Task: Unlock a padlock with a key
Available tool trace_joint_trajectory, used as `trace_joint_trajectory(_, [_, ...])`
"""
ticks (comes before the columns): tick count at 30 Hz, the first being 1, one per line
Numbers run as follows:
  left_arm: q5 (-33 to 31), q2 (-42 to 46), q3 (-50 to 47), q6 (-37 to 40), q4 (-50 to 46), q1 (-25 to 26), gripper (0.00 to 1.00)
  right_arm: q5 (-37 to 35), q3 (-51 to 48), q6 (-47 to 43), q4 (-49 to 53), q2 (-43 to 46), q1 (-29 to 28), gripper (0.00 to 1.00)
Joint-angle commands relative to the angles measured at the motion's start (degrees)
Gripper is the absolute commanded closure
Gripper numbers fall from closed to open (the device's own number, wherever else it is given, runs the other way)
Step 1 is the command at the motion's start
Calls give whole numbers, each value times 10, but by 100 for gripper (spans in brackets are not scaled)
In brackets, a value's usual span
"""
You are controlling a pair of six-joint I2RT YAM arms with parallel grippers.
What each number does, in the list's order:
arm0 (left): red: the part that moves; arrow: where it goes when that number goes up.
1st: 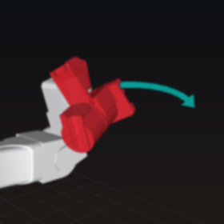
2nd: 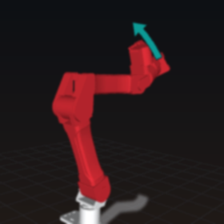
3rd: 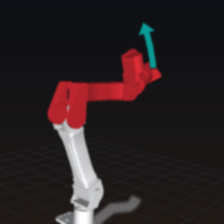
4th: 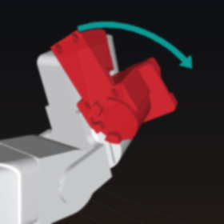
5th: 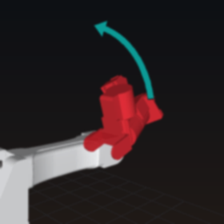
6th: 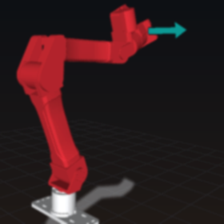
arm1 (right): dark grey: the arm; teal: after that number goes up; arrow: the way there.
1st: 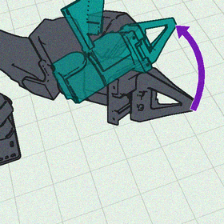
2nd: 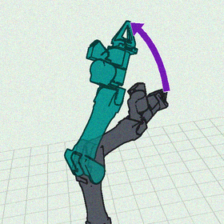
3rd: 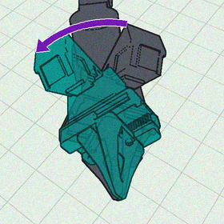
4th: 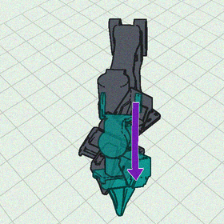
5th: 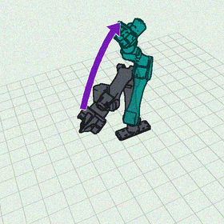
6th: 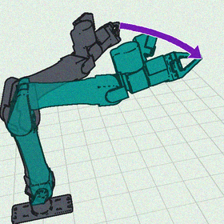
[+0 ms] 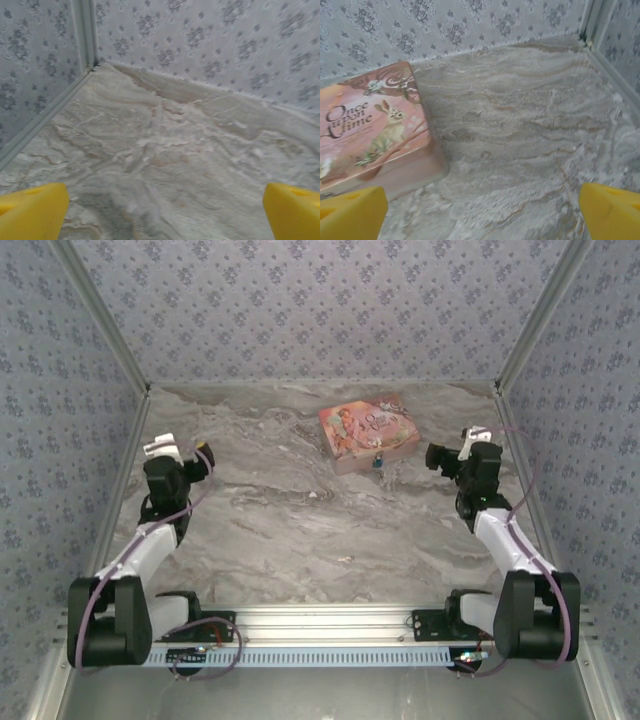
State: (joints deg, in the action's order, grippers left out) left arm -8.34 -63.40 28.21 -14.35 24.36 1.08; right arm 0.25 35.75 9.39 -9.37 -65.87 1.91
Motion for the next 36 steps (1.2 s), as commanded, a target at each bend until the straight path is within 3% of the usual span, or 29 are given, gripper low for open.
trace_joint_trajectory(1, [16,44,27,-72,-105,34,1,25,24,87,187,23,-29,2])
trace_joint_trajectory(9, [102,88,58,-147,-231,112,1,-1,54,149,328,37,-184,10])
trace_joint_trajectory(15, [110,86,39,-194,-219,195,1,-5,50,246,364,8,-332,19])
trace_joint_trajectory(21, [105,49,45,-196,-192,221,1,-5,85,280,421,-55,-453,24])
trace_joint_trajectory(27, [106,32,52,-197,-182,225,1,40,116,272,435,-135,-503,34])
trace_joint_trajectory(36, [93,41,46,-202,-189,227,0,75,154,249,435,-229,-515,44])
